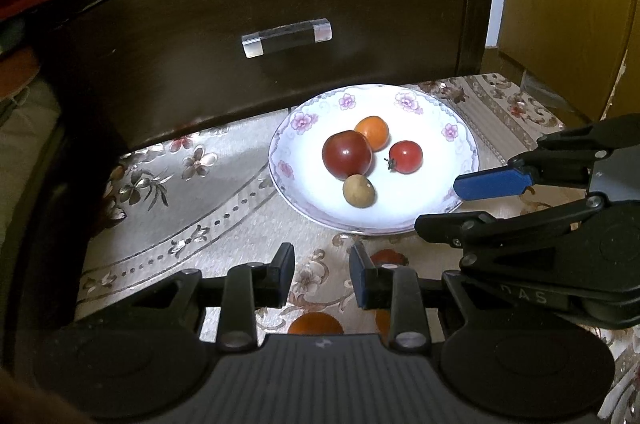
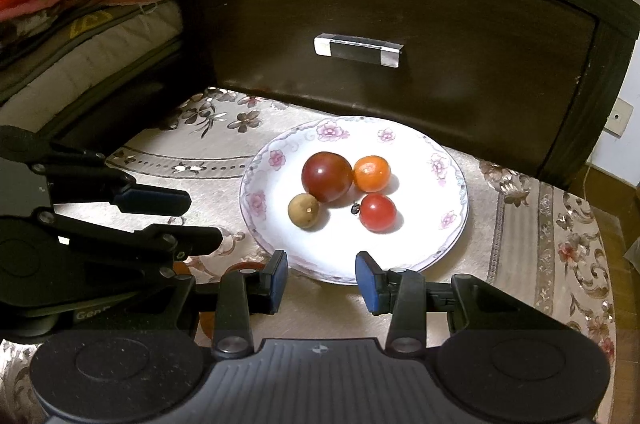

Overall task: Organize fruits
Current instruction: 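Withdraw both open tools from the bowl toward the remaining fruits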

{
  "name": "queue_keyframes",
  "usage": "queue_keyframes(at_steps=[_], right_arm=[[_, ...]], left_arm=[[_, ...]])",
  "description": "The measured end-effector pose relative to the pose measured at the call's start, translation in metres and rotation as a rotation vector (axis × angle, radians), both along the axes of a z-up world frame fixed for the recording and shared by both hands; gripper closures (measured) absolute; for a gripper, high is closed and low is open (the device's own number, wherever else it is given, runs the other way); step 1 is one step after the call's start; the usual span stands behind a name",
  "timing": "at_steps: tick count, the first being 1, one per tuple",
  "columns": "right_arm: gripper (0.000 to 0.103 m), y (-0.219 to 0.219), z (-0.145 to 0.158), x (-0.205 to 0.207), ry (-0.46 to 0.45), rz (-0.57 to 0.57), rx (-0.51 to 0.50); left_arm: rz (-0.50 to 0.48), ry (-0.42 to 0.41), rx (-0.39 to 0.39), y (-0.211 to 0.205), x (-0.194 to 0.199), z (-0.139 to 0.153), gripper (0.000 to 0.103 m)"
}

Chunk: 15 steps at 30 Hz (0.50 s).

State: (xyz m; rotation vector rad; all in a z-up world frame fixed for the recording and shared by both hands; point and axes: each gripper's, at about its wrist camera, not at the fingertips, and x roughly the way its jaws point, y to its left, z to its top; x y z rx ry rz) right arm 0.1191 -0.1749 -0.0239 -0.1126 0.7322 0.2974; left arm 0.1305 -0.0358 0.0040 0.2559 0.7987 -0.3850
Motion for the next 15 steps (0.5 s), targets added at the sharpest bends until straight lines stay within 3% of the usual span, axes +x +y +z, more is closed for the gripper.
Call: queue_keyframes(at_steps=[15], right_arm=[[0.067,0.0049,-0.0032,-0.0029,0.027,0.018,-0.003]], left_arm=[[-0.002,0.018,0.018,0.0046,-0.0077,-0.0039,0.067]])
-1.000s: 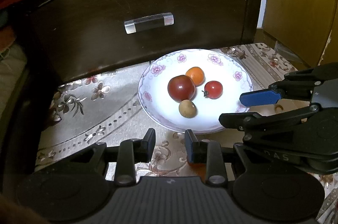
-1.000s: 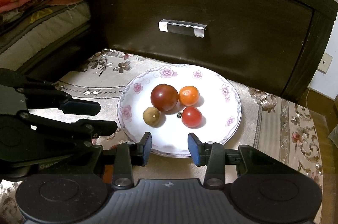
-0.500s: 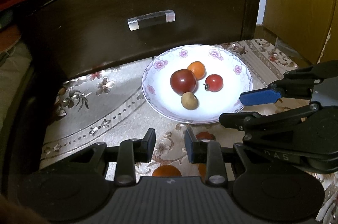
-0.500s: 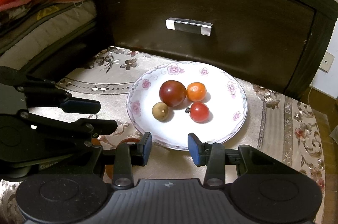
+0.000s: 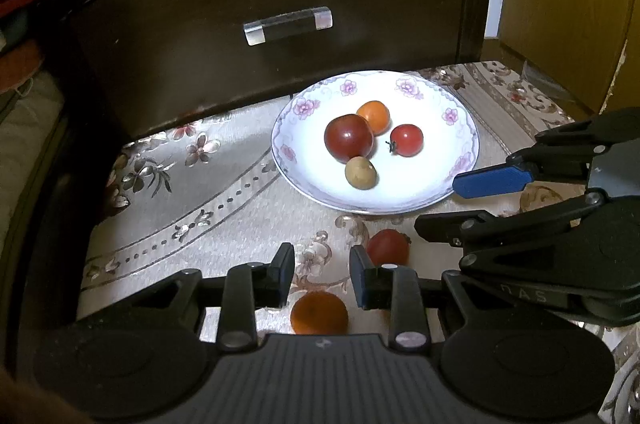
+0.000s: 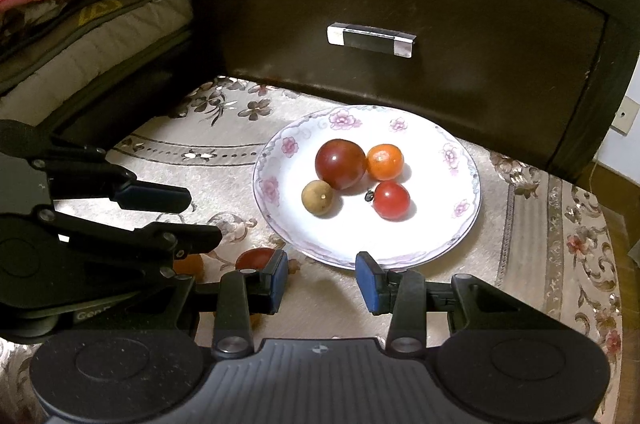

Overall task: Organize fruits
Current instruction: 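Withdraw both open tools from the bowl toward the remaining fruits, then grasp the large orange fruit with the left tool while the right tool grasps an orange tomato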

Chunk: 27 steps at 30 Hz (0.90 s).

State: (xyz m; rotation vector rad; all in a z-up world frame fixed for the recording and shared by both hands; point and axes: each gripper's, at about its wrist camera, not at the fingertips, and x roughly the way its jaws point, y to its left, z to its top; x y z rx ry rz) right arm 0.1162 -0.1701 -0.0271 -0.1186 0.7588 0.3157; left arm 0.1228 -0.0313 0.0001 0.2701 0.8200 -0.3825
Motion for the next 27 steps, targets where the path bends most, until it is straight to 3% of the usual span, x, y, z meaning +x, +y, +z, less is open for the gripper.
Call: queue_keyframes(at_steps=[27], right_arm=[[0.060,0.019,-0.010,-0.015,0.069,0.138,0.002]], left_arm=[[-0.099,0.087,0.065,0.019,-0.020,-0.020,0.062]])
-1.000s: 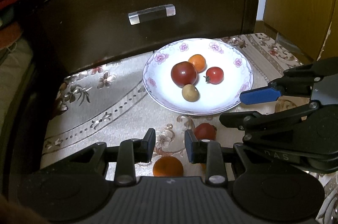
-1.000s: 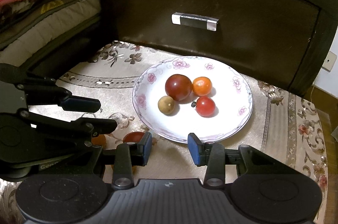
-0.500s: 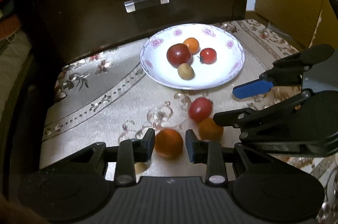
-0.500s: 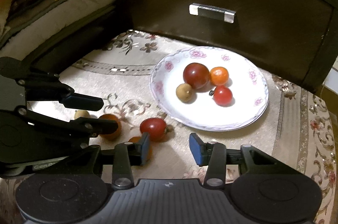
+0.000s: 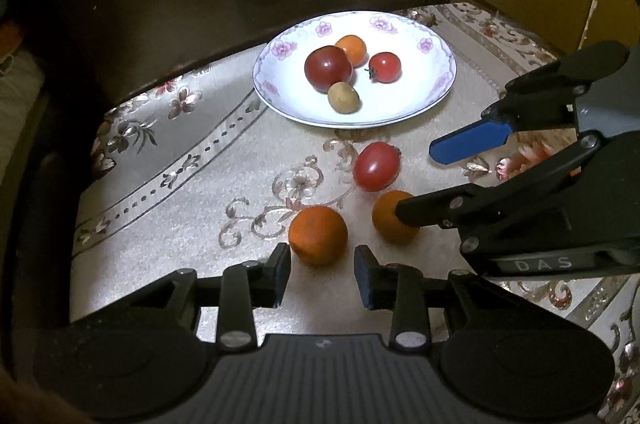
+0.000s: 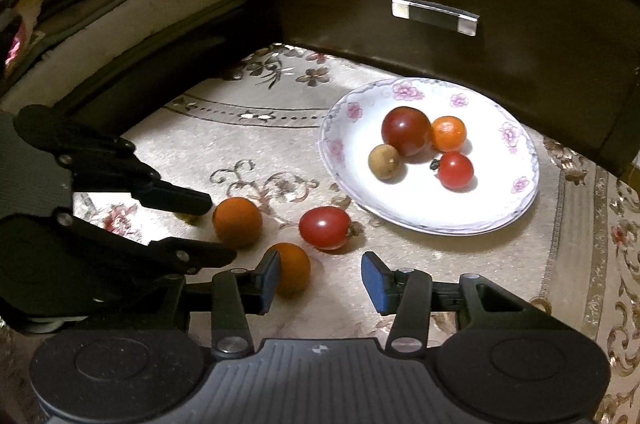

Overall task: Organize fruits
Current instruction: 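Grasp the large orange fruit with the left tool while the right tool grasps an orange tomato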

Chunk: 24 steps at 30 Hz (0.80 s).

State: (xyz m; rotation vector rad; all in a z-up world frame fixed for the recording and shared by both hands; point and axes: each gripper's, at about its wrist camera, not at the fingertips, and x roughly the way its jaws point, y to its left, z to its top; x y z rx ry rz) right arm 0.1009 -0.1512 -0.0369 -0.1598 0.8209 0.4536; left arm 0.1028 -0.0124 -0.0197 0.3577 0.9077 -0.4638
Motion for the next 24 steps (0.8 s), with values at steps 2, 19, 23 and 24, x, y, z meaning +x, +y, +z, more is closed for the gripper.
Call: queue_keyframes(at_steps=[2,19,23,24], right_arm=[[0.060,0.001,0.000,0.000,0.003,0.008,0.001],[0.061,0.012,-0.007,0.007,0.076,0.069,0.047],[0.061,0.016,-0.012,0.010,0.090,0.081,0.045],[0.062,0.017,-0.013,0.011,0.095,0.083,0.050]], left_arm=[[0.002,0.002,-0.002,0.001,0.000,0.000,0.062],[-0.010,0.046,0.025,0.012,0.002,-0.005,0.062],[-0.017,0.057,0.027,0.014,0.002,-0.005,0.062],[-0.018,0.060,0.028,0.014,0.002,-0.005,0.062]])
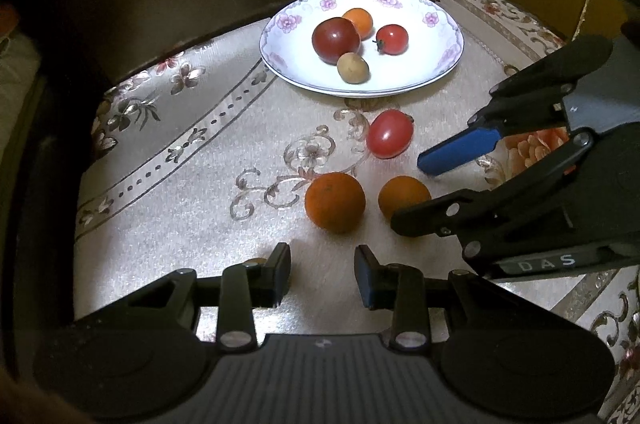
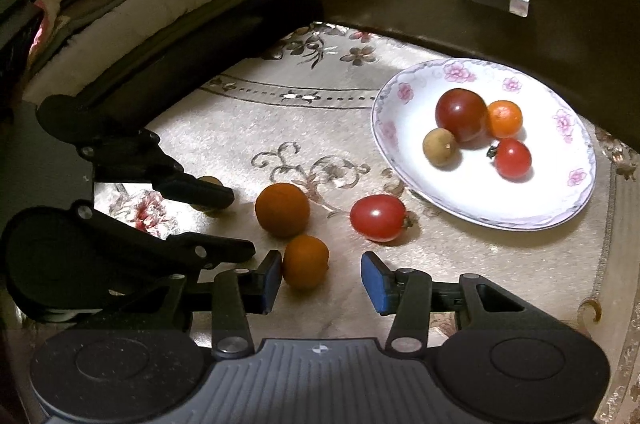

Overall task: Organize fruits
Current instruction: 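Grasp the large orange fruit with the left tool while the right tool grasps an orange tomato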

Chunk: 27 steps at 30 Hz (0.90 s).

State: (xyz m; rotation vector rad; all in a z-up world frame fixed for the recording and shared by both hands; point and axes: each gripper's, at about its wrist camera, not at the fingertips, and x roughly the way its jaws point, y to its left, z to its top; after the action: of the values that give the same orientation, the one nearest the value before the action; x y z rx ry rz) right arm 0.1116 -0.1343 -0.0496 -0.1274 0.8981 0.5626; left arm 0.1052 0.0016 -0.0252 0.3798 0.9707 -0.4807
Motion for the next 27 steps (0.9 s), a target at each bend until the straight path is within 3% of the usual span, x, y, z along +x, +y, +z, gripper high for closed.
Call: queue_keyframes(at_steps=[4,9,27], right_arm=[[0.066,0.002,-0.005,0.002,0.020,0.000,0.005],[0.081,0.004,-0.006,0.002,0.016,0.015,0.010],[0.081,-0.015,-0.002,-0.003,0.013,-0.033,-0.028]], left_arm=[[-0.002,0.005,0.002,0.001,0.000,-0.001,0.062],[0.002,-0.001,-0.009,0.001,0.003,0.000,0.062],[0.051,-0.014,-0.093,-0.013,0.025,-0.006,0.060]])
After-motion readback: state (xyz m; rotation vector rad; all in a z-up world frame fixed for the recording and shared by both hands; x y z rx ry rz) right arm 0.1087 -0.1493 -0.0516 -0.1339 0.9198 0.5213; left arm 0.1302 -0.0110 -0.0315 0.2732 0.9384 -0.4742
